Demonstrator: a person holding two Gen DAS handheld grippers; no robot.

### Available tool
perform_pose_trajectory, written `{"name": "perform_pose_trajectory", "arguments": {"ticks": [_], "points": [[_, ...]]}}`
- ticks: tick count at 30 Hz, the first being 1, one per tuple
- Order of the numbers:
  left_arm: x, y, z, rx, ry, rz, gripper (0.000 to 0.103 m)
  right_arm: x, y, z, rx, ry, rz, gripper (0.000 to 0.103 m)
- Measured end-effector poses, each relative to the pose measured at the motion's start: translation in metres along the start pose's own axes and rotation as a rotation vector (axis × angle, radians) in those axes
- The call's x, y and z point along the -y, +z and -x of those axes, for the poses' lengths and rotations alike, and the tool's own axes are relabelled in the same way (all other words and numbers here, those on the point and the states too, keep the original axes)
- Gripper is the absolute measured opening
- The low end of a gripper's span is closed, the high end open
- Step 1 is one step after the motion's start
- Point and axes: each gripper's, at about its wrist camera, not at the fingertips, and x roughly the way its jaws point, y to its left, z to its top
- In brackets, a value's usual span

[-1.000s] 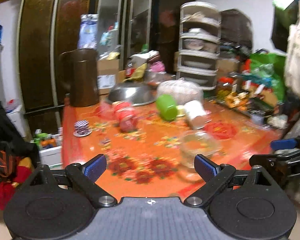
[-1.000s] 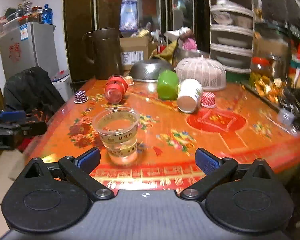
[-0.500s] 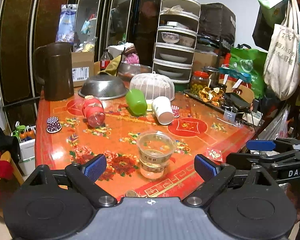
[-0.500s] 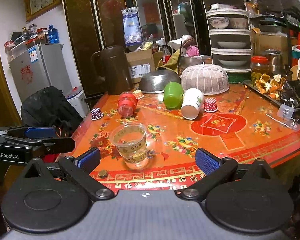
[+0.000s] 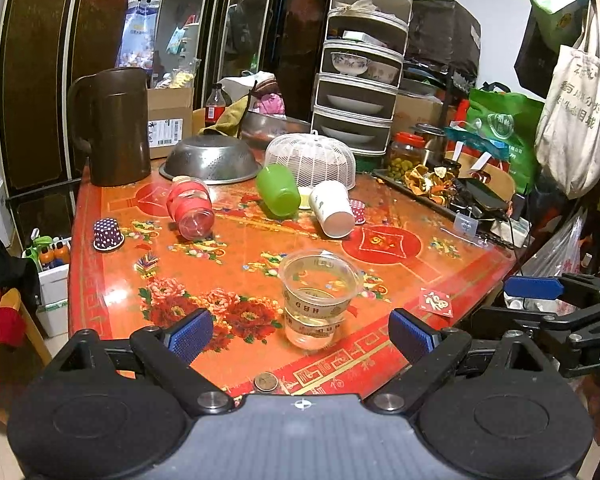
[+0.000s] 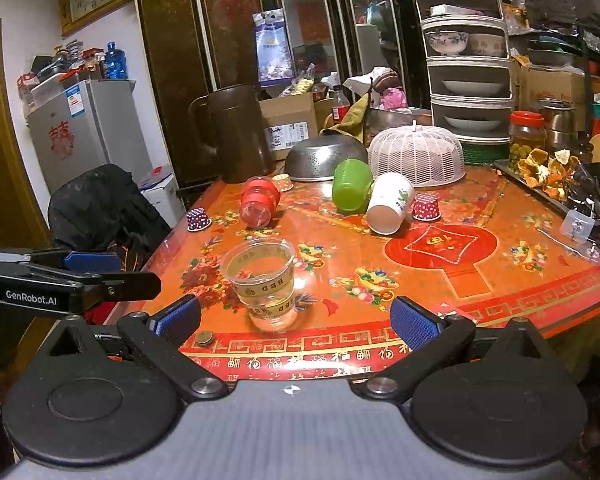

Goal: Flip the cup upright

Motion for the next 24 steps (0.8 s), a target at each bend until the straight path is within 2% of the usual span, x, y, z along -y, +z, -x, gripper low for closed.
{"name": "perform_pose_trajectory", "arguments": {"ticks": [24], "points": [[0.0013,0.0006,-0.0016,-0.005,0.002,0.004,0.096,0.0014,-0.0009,-0.0002,0.002,0.029,-0.02,0.102]]}}
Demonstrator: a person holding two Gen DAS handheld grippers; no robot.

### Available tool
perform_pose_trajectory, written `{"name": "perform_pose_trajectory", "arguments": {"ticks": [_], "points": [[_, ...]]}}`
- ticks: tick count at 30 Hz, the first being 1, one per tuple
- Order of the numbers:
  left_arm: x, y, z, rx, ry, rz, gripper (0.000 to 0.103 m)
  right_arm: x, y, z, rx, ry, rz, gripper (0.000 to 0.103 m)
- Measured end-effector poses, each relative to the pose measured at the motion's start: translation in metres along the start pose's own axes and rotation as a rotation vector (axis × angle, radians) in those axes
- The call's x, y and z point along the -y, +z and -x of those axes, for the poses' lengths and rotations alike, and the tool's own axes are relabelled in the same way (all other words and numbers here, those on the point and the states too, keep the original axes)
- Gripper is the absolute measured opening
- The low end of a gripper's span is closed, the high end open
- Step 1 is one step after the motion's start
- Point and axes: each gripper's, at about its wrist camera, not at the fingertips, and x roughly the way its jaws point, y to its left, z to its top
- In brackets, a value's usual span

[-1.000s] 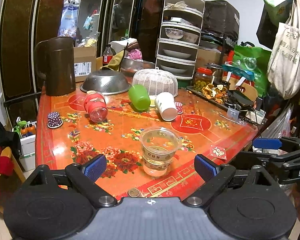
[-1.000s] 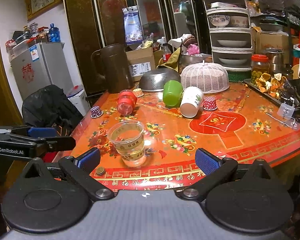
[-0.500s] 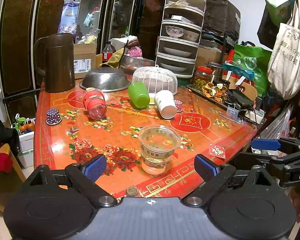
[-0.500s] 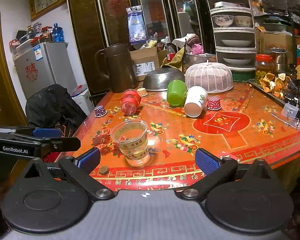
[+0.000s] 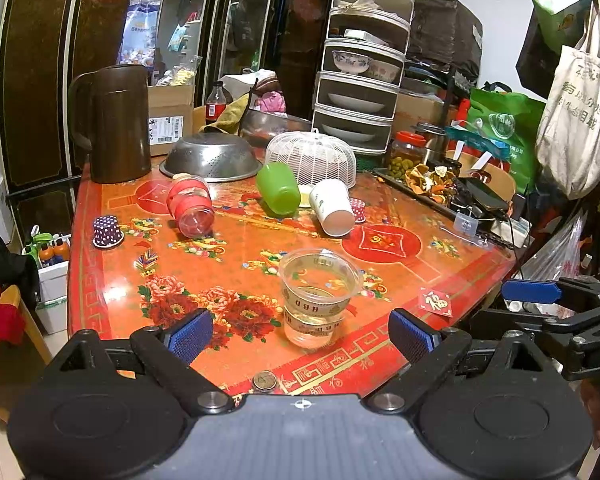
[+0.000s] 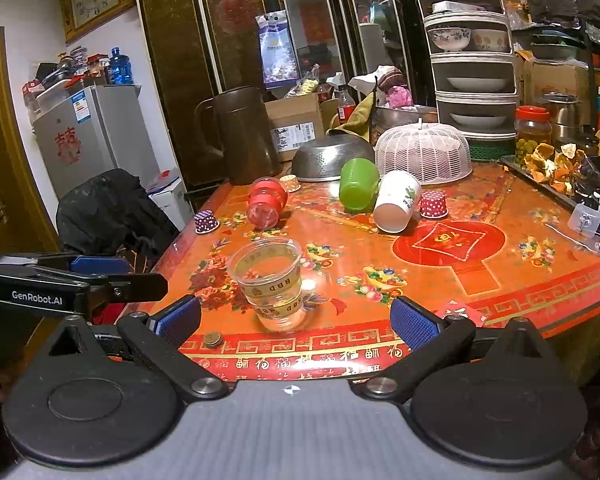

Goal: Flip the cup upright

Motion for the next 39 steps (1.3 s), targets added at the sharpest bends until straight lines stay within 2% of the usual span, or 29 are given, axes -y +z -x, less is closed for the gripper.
{"name": "perform_pose_trajectory", "arguments": {"ticks": [39], "points": [[-0.0017,-0.0017,-0.0042,-0.02,-0.001,0.012,0.096,-0.0022,-0.0021,-0.0015,0.003,0.03,-0.005,0.102]]}}
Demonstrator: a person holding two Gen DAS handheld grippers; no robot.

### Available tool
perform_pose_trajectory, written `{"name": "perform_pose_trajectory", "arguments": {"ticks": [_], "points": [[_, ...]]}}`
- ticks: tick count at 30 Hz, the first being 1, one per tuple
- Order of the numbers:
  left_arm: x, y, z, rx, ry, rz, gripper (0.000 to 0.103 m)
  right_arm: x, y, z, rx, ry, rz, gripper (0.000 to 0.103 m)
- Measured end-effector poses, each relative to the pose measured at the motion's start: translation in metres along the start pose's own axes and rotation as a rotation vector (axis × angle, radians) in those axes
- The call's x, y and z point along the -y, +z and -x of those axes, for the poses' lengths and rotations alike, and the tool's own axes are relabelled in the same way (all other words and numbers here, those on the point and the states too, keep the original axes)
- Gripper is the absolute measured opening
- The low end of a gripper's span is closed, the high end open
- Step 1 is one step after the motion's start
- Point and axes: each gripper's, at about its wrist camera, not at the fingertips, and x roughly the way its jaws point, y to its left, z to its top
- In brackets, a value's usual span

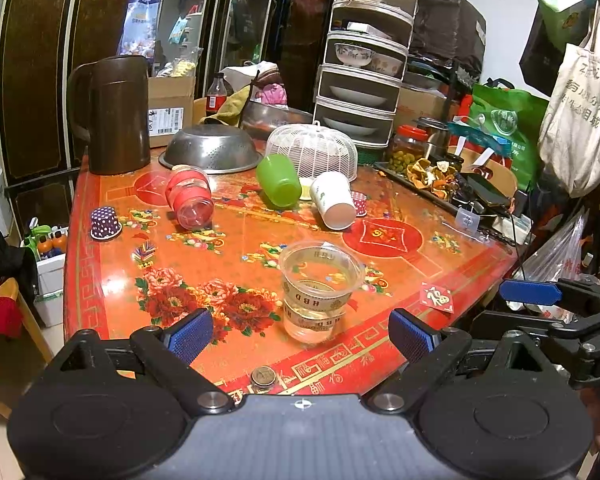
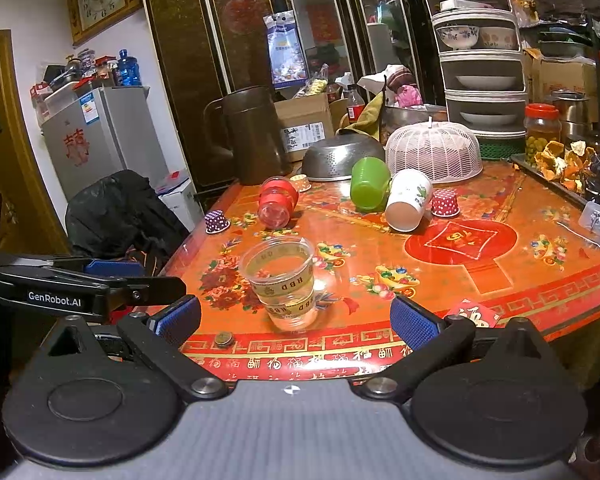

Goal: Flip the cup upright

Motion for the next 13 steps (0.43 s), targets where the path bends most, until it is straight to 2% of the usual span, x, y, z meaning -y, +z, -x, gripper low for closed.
{"name": "perform_pose_trajectory", "arguments": {"ticks": [13], "points": [[0.0037,0.0002,0.0004,0.015,0.023,-0.022,0.096,-0.0006,-0.0012,-0.0007,-0.001,0.005,-0.002,0.102]]}}
